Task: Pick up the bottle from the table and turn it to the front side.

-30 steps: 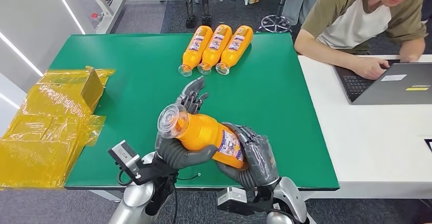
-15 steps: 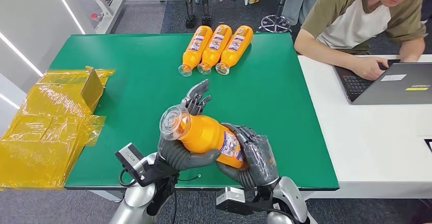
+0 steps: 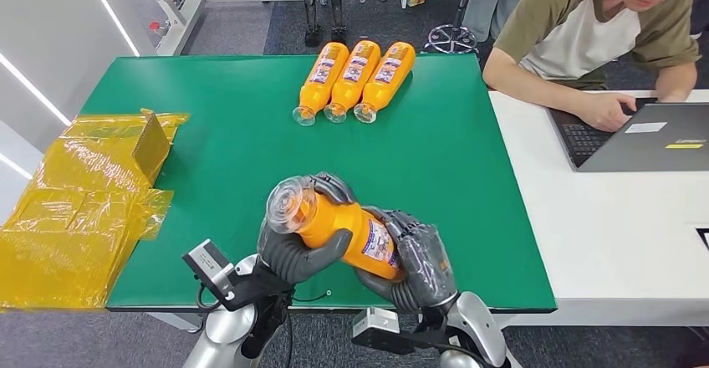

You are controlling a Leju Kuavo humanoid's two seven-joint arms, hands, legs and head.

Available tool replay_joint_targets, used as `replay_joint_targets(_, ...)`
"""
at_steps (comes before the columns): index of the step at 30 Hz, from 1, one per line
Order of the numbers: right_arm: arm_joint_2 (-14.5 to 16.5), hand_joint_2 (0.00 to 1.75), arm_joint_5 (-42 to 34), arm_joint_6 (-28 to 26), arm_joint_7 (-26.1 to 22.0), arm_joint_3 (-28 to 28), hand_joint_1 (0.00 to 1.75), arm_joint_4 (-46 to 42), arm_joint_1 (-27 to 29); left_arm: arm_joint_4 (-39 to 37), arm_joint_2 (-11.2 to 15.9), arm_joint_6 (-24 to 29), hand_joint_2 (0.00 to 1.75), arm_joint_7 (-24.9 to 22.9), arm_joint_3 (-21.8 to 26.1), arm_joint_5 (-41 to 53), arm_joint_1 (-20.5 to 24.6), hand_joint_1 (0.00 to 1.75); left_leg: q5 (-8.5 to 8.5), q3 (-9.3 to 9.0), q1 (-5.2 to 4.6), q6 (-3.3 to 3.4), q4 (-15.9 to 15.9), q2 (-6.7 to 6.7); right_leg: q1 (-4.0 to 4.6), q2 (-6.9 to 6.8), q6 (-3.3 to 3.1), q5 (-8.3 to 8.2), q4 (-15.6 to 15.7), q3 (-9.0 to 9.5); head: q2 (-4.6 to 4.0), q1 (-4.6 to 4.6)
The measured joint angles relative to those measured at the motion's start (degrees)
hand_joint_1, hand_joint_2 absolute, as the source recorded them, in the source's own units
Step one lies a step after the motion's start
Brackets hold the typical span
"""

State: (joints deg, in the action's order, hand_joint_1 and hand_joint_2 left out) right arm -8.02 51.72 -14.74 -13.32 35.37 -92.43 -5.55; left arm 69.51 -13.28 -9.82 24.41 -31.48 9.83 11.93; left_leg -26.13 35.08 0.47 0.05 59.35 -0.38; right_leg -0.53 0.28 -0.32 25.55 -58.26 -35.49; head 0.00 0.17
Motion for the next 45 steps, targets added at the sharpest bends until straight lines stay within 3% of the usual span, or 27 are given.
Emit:
replay_joint_targets(1, 0.0, 1.75, 0.1, 0.1, 0.0, 0.0, 0.04, 0.0, 0.1, 0.0, 0.0, 0.1, 1.75, 0.0, 0.0, 0.0, 0.0, 1.75, 0.0, 0.0, 0.0, 0.0, 0.0, 0.0, 0.0, 0.0, 0.0, 0.0, 0.0, 0.0, 0.0, 0.01)
replay_joint_targets(3, -0.1, 1.75, 0.5, 0.1, 0.0, 0.1, 0.0, 0.0, 0.5, 0.2, 0.0, 0.3, 1.75, -0.1, 0.0, 0.0, -0.1, 1.75, 0.0, 0.0, 0.0, 0.0, 0.0, 0.0, 0.0, 0.0, 0.0, 0.0, 0.0, 0.0, 0.0, 0.01)
replay_joint_targets(10, -0.2, 1.75, 0.7, -2.3, 0.2, 0.2, 0.0, -0.1, 2.0, 0.3, -0.1, 2.4, 1.75, -0.4, 0.3, -0.1, -0.5, 1.75, -0.03, 0.01, 0.0, -0.04, 0.0, 0.0, 0.0, 0.0, 0.0, 0.01, 0.0, 0.0, 0.0, 0.01)
replay_joint_targets(15, 0.8, 1.75, -1.7, -8.1, 0.4, 0.3, 0.0, 0.5, 2.5, 0.7, -0.5, 8.0, 1.75, -1.7, 0.4, 2.6, -0.8, 1.75, -0.03, 0.0, 0.0, -0.04, 0.0, 0.0, 0.0, 0.0, 0.0, 0.01, 0.0, 0.0, 0.0, 0.0)
replay_joint_targets(18, 2.1, 1.75, -1.5, -12.0, 0.1, 0.4, 0.0, 1.3, 3.1, 0.8, -0.7, 13.3, 1.75, -2.7, 0.4, 5.9, -0.9, 1.75, -0.03, 0.01, 0.0, -0.04, 0.0, -0.01, 0.01, -0.01, -0.01, 0.01, 0.0, 0.0, 0.0, 0.01)
replay_joint_targets(22, 4.4, 1.75, -2.5, -15.9, -0.3, 0.4, 0.0, 1.9, 4.6, 0.9, -0.8, 24.6, 1.75, -5.5, 0.4, 15.2, -0.9, 1.75, -0.04, 0.0, 0.01, -0.06, 0.0, -0.01, 0.02, -0.01, -0.06, 0.05, 0.0, 0.0, 0.0, 0.0)
replay_joint_targets(28, 6.9, 1.75, -3.2, -18.8, -1.3, 0.4, 0.0, 1.5, 6.6, 0.9, 0.3, 37.3, 1.75, -18.0, 2.4, 36.1, -1.3, 1.75, -0.05, 0.0, 0.04, -0.08, 0.0, 0.01, 0.06, 0.01, -0.09, 0.08, 0.0, 0.0, 0.0, 0.01)
replay_joint_targets(35, 7.5, 1.75, -5.3, -19.1, -2.3, -0.5, 0.0, -0.6, 8.1, 4.9, 4.4, 38.8, 1.75, -29.2, 10.2, 58.1, -5.0, 1.75, -0.07, -0.01, 0.09, -0.12, -0.1, 0.09, 0.12, 0.07, -0.12, 0.09, 0.0, -0.01, 0.0, 0.01)
replay_joint_targets(41, 8.3, 1.75, -6.9, -18.9, -3.9, -1.6, 0.0, -1.1, 9.0, 8.6, 8.9, 38.2, 1.75, -28.9, 15.4, 61.2, -6.9, 1.75, -0.08, -0.02, 0.14, -0.15, -0.1, 0.07, 0.17, 0.05, -0.18, 0.13, 0.0, -0.01, 0.0, 0.01)
replay_joint_targets(45, 8.8, 1.75, -11.2, -21.0, -7.2, -1.9, 0.0, -1.0, 9.0, 6.6, 12.4, 39.2, 1.75, -27.3, 16.0, 61.7, -3.5, 1.75, -0.05, -0.03, 0.15, -0.18, -0.1, 0.03, 0.17, 0.01, -0.21, 0.11, 0.0, 0.0, 0.0, 0.02)
